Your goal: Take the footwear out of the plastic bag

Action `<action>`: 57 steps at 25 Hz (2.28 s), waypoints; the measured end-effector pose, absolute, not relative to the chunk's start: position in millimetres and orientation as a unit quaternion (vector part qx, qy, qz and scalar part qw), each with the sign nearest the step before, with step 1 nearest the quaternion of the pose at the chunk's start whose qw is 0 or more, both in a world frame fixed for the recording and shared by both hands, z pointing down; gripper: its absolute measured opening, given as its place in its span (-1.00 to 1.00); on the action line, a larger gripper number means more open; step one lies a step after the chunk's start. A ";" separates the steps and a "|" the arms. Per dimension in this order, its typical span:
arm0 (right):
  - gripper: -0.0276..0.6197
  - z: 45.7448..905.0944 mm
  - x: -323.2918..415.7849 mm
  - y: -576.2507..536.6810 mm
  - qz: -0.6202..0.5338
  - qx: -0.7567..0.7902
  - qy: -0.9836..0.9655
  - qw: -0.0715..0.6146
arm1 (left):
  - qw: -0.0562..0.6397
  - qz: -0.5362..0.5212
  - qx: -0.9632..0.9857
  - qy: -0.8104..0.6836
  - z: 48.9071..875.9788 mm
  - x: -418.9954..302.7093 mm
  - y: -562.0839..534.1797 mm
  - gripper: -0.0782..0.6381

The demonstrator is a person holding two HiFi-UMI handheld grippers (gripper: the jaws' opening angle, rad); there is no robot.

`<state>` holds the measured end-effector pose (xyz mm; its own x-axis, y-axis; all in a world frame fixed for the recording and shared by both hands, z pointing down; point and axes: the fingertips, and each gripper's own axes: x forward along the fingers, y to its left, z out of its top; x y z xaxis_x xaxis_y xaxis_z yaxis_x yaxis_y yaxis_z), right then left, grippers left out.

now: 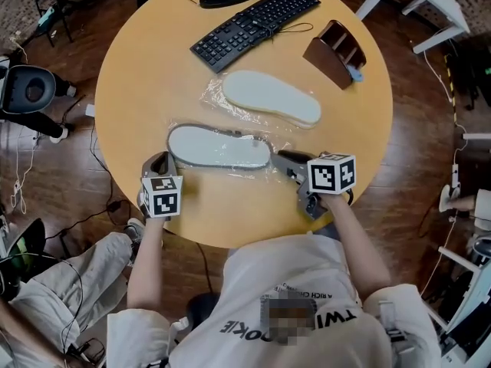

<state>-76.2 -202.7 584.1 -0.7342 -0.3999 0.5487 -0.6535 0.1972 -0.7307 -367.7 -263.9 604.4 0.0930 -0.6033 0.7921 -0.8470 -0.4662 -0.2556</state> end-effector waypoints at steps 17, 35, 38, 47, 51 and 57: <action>-0.46 592.5 -94.7 -212.0 0.548 0.310 -0.761 0.153 | 0.133 0.454 0.732 -0.491 605.4 -366.3 -265.6 -0.77; -0.60 587.9 -110.0 -213.5 0.566 0.261 -0.771 0.129 | 0.130 0.474 0.727 -0.480 606.1 -364.9 -265.7 -0.77; -0.62 585.5 -107.6 -213.0 0.560 0.267 -0.774 0.127 | 0.124 0.486 0.720 -0.480 606.6 -363.5 -265.8 -0.77; -0.63 579.3 -84.5 -208.4 0.550 0.290 -0.773 0.124 | 0.130 0.496 0.706 -0.489 607.1 -362.7 -267.3 -0.77; -0.63 577.0 -74.9 -204.2 0.541 0.300 -0.776 0.124 | 0.125 0.503 0.697 -0.496 607.3 -363.0 -266.9 -0.77; -0.63 573.4 -60.7 -197.7 0.521 0.315 -0.783 0.129 | 0.120 0.512 0.683 -0.507 607.5 -363.7 -265.1 -0.77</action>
<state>-60.7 -197.7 573.4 -0.7682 -0.3592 0.5299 -0.6274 0.2578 -0.7348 -363.7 -265.1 607.5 -0.0383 -0.5696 0.8210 -0.8153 -0.4572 -0.3553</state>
